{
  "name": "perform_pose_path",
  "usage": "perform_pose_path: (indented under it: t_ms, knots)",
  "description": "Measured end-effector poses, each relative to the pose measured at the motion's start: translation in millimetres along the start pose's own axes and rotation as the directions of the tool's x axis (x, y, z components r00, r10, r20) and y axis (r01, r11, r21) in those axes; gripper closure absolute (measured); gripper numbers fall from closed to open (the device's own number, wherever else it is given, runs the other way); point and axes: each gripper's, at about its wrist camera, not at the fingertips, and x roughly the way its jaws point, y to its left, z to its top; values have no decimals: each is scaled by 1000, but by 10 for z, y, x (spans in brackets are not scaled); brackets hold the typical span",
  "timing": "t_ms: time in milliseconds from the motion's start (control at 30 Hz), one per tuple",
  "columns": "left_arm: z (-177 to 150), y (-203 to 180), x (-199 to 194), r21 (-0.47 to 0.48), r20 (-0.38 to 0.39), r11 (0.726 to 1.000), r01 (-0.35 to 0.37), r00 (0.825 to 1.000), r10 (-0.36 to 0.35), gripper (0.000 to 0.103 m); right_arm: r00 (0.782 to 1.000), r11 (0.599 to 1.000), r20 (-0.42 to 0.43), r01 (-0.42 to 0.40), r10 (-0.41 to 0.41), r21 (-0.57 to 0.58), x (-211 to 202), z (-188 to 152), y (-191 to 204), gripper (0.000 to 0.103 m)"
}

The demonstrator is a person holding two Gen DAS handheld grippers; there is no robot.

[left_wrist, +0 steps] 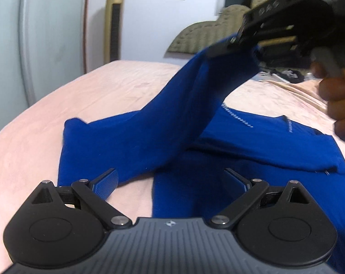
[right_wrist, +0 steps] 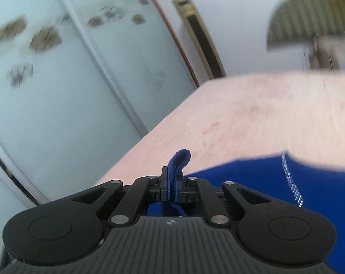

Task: Fold small clothes

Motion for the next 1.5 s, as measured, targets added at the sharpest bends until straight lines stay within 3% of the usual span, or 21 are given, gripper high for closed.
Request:
perform_pose_path:
  t_ms: [67,133,300,500,733,1000,1500]
  knots:
    - [30,46,20,-30,-10,1000,4,1000,-4,5,998,997,29,49,-47,-67,-46,84,66,94]
    - [58,92,21,-44,-13,999,8,1000,-9,5,994,994,61,93,-90,-60,-133,169,-9,94]
    - [78,130,23,-45,-15,999,3,1000,-4,5,973,976,105,198,-207,92,-429,233,-545,94]
    - [65,67,44,-64,-42,997,44,998,-47,5,954,938,119,241,-276,250,-777,80,-1157,94]
    - [98,-66,68,-29,-42,998,54,998,-55,5,952,914,97,247,-292,321,-887,-189,-1437,94]
    - [136,-225,112,50,-30,999,-10,999,12,5,949,891,91,247,-302,380,-1091,-498,-1517,94]
    - [100,-228,124,45,-81,999,-1,997,5,5,929,805,84,263,-360,531,-1528,-885,-1994,94]
